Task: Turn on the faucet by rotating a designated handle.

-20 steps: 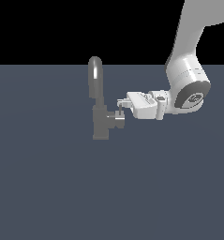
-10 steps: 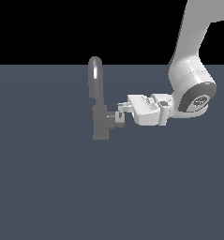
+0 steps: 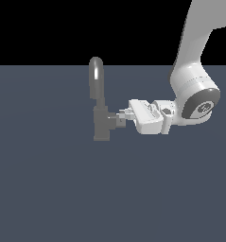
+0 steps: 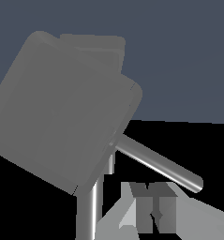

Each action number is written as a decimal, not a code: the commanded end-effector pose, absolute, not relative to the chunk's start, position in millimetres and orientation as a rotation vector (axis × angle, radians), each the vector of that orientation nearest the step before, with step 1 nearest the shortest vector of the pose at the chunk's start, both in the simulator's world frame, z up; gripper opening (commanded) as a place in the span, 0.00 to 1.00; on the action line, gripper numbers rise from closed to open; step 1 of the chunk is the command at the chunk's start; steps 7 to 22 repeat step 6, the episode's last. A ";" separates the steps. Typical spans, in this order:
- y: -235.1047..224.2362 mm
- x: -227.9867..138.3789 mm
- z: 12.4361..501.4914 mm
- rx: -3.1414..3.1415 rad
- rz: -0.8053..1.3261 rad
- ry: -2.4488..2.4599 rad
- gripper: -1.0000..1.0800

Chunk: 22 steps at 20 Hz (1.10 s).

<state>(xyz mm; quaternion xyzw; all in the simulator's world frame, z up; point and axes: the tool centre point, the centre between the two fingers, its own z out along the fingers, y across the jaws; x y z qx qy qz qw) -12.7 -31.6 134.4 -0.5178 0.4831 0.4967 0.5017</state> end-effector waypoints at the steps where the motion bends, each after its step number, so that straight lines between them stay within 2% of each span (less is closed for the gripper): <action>1: -32.4 -26.4 102.2 -1.231 1.225 1.197 0.00; 5: -32.9 -37.1 75.5 -1.224 1.237 1.205 0.00; 22: -32.9 -37.1 75.5 -1.224 1.237 1.205 0.00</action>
